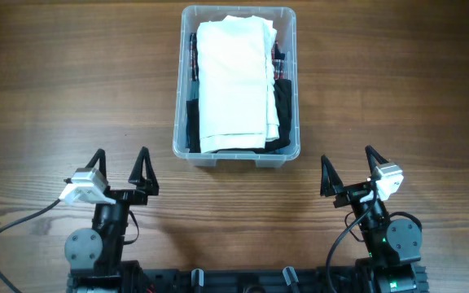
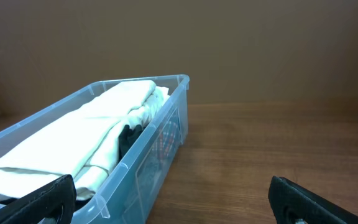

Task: Pack container

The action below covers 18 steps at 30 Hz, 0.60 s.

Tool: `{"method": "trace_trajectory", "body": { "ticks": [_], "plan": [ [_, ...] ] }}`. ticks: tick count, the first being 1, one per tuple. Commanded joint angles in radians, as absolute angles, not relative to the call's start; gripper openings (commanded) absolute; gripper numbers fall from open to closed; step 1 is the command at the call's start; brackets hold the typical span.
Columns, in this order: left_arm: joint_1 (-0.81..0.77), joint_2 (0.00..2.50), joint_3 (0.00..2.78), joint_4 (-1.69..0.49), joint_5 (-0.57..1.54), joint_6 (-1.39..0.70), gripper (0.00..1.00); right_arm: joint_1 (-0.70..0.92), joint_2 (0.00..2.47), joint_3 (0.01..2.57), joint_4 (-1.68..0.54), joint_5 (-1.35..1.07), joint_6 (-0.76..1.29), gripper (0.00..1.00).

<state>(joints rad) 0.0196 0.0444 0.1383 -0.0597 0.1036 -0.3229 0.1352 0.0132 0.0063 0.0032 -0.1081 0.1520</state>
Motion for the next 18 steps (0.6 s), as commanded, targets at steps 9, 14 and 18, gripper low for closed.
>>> {"method": "trace_trajectory", "body": {
  "ticks": [9,14,18],
  "plan": [
    [-0.005,0.002,0.047,-0.059,0.115,-0.313,1.00,0.131,0.005,0.005,0.007,-0.105,0.134,1.00],
    [-0.005,0.002,0.032,-0.059,0.116,-0.314,1.00,0.131,0.005,0.005,0.007,-0.105,0.134,1.00],
    [-0.005,0.002,0.006,-0.067,0.115,-0.312,1.00,0.130,0.007,0.005,0.007,-0.105,0.134,1.00]
  ]
}}
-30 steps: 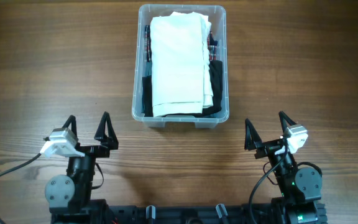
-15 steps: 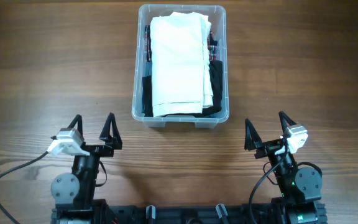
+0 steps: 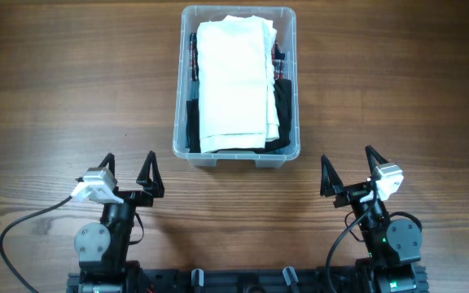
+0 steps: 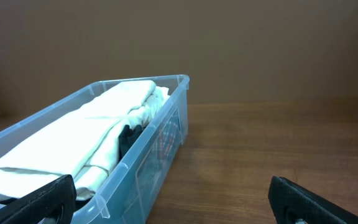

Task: Pack container

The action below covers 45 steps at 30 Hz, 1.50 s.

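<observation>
A clear plastic container [image 3: 177,122] stands at the table's far middle, seen again from the side in the right wrist view [image 4: 135,162]. Folded white cloth [image 3: 233,85] fills its top, over dark clothes [image 3: 282,110] along the edges; the white cloth [image 4: 98,134] shows again from the wrist. My left gripper [image 3: 129,172] sits open near the front edge, left of the container and apart from it. My right gripper [image 3: 348,169] is open at the front right, its fingertips [image 4: 303,202] wide apart with nothing between them.
The wooden table [image 3: 55,89] stretches bare to the left and right of the container. A grey cable [image 3: 23,228] loops from the left arm's base at the front edge. Both arm bases sit at the front edge.
My left gripper has shifted slightly to the right and toward the front edge. The right gripper and the container have not moved.
</observation>
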Tool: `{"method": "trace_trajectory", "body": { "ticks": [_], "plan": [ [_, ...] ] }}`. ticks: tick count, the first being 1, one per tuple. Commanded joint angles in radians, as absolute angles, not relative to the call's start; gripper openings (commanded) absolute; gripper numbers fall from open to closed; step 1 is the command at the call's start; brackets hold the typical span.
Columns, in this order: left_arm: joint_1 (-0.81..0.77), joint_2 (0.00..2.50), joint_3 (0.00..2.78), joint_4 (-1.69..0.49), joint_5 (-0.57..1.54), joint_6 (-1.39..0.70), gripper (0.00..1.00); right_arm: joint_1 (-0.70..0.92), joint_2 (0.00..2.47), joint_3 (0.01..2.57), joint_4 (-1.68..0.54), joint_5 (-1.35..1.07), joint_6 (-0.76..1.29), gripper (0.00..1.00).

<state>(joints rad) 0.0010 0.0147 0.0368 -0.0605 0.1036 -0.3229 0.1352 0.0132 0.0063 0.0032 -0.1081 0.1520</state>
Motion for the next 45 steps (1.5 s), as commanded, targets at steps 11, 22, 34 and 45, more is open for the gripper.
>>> {"method": "trace_trajectory", "body": {
  "ticks": [11,22,34,45],
  "plan": [
    [-0.051,0.002,0.006,-0.075,0.021,-0.001,1.00,0.130,0.007,0.005,0.007,-0.105,0.134,1.00],
    [-0.051,0.003,0.006,-0.074,0.025,0.045,1.00,0.131,0.007,0.005,0.007,-0.105,0.134,1.00],
    [-0.051,0.003,0.006,-0.074,0.025,0.045,1.00,0.130,0.007,0.005,0.007,-0.105,0.134,1.00],
    [-0.051,0.003,0.006,-0.074,0.025,0.045,1.00,0.130,0.007,0.005,0.007,-0.105,0.134,1.00]
  ]
}}
